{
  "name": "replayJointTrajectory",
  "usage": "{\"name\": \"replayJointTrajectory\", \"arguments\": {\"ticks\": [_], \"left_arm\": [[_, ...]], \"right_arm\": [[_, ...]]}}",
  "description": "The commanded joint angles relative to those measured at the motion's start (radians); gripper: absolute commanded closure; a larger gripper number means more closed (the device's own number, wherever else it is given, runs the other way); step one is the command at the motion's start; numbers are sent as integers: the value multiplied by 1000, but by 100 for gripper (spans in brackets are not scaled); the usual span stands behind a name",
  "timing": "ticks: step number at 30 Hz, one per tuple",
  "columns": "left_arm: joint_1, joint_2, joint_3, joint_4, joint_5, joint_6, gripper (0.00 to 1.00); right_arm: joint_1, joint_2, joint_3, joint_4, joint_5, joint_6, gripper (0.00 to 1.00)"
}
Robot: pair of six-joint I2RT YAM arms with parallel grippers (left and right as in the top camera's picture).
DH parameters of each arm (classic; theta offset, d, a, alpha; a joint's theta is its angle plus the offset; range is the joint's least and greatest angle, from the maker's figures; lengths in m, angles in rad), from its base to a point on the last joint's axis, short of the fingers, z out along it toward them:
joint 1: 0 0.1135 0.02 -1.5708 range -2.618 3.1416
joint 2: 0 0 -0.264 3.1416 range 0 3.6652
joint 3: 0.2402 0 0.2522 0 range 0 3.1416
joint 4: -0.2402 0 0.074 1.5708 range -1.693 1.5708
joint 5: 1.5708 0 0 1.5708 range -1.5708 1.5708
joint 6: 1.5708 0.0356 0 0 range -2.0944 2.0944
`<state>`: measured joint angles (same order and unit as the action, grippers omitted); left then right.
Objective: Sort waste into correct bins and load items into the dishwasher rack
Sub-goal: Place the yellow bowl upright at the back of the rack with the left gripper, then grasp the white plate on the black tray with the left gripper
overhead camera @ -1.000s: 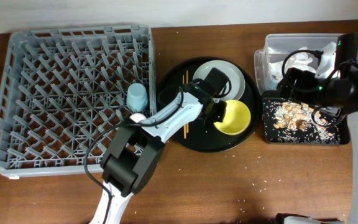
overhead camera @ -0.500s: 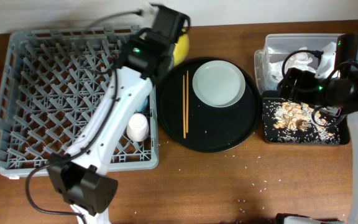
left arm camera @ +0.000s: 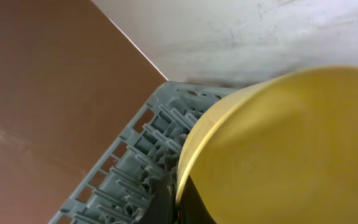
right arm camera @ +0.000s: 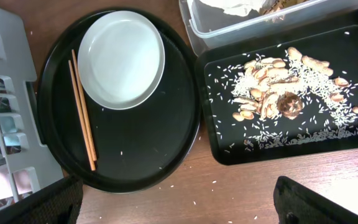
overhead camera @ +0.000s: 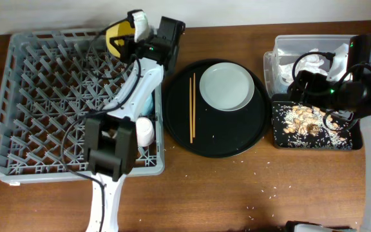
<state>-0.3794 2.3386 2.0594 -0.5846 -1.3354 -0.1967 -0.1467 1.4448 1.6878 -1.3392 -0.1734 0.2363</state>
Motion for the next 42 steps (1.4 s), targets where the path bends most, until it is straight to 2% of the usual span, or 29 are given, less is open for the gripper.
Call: {"name": "replayJointTrajectory", "arguments": {"ticks": [1, 18, 27, 34, 35, 37, 40, 42], "left_arm": [[3, 57, -3, 36, -53, 12, 100], [-40, 100, -3, 13, -50, 14, 100], [-59, 100, -3, 12, -50, 72, 99], [-76, 100, -3, 16, -50, 98, 95], [-84, 100, -3, 17, -50, 98, 90], [-101, 100, -3, 27, -50, 98, 61], [-118, 100, -3, 32, -50, 102, 29], [-128, 100, 0, 43, -50, 102, 13]], "right_arm": [[-4, 5, 12, -1, 13, 4, 1], [-4, 5, 12, -1, 13, 4, 2], [-4, 5, 12, -1, 13, 4, 1], [-4, 5, 12, -1, 13, 4, 1], [-4, 5, 12, -1, 13, 4, 1], [-4, 5, 12, -1, 13, 4, 1], [-4, 5, 12, -1, 13, 4, 2], [-4, 5, 12, -1, 13, 4, 1]]}}
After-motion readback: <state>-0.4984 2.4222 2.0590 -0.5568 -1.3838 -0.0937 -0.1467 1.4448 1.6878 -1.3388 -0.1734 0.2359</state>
